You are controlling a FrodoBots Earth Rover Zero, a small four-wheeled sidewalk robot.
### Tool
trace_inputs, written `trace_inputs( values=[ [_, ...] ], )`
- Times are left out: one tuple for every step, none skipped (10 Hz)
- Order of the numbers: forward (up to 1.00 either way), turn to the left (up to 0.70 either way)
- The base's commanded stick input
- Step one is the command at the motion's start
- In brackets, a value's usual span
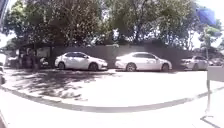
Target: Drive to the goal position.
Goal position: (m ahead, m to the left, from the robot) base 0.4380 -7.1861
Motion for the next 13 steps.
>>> trace_inputs(
  values=[
    [0.0,0.0],
    [0.0,0.0],
    [0.0,0.0],
    [0.0,0.0],
    [0.0,0.05],
    [0.0,0.32],
    [0.0,0.45],
    [0.0,0.45],
    [0.0,0.45],
    [0.0,0.45],
    [0.24,0.62],
    [0.44,0.02],
    [0.45,0.0]
  ],
)
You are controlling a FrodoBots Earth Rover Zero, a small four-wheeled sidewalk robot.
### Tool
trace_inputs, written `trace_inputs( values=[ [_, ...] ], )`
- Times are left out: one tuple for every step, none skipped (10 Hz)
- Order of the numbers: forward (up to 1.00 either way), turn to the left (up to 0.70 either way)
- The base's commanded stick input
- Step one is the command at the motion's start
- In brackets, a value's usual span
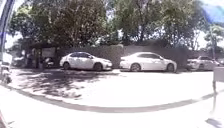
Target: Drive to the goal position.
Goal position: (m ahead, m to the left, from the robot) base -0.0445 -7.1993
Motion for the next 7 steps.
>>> trace_inputs(
  values=[
    [0.45,0.0],
    [0.45,0.0],
    [0.45,0.0],
    [0.45,0.0],
    [0.45,0.0],
    [0.45,0.0],
    [0.45,0.0]
  ],
)
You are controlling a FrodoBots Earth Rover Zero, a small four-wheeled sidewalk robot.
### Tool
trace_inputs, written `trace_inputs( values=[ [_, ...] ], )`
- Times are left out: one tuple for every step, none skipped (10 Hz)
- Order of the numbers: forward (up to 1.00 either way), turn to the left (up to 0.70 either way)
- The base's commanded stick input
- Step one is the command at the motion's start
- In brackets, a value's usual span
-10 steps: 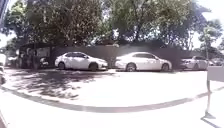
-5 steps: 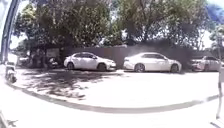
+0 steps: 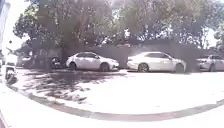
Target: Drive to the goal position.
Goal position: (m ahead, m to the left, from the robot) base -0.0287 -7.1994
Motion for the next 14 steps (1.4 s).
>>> trace_inputs(
  values=[
    [0.01,0.0],
    [0.0,0.0],
    [0.0,0.0],
    [0.0,0.0],
    [0.0,0.0],
    [0.0,0.0],
    [0.0,0.0],
    [0.0,0.0],
    [0.0,0.0],
    [0.0,0.0],
    [0.44,0.0],
    [0.37,0.0],
    [0.3,0.0],
    [0.22,0.0]
  ],
)
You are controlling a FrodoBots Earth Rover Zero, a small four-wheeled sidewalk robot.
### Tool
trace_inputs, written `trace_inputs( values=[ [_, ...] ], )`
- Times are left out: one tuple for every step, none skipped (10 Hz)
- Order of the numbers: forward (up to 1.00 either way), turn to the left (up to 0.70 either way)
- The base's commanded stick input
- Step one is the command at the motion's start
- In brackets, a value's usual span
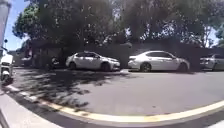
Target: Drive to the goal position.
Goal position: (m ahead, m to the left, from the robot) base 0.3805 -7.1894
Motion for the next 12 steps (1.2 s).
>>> trace_inputs(
  values=[
    [0.15,0.0],
    [0.08,0.0],
    [0.01,0.0],
    [0.0,0.0],
    [0.0,0.0],
    [0.0,0.0],
    [0.0,0.0],
    [0.0,0.0],
    [0.0,-0.13],
    [0.0,-0.36],
    [0.0,-0.45],
    [0.0,-0.45]
  ],
)
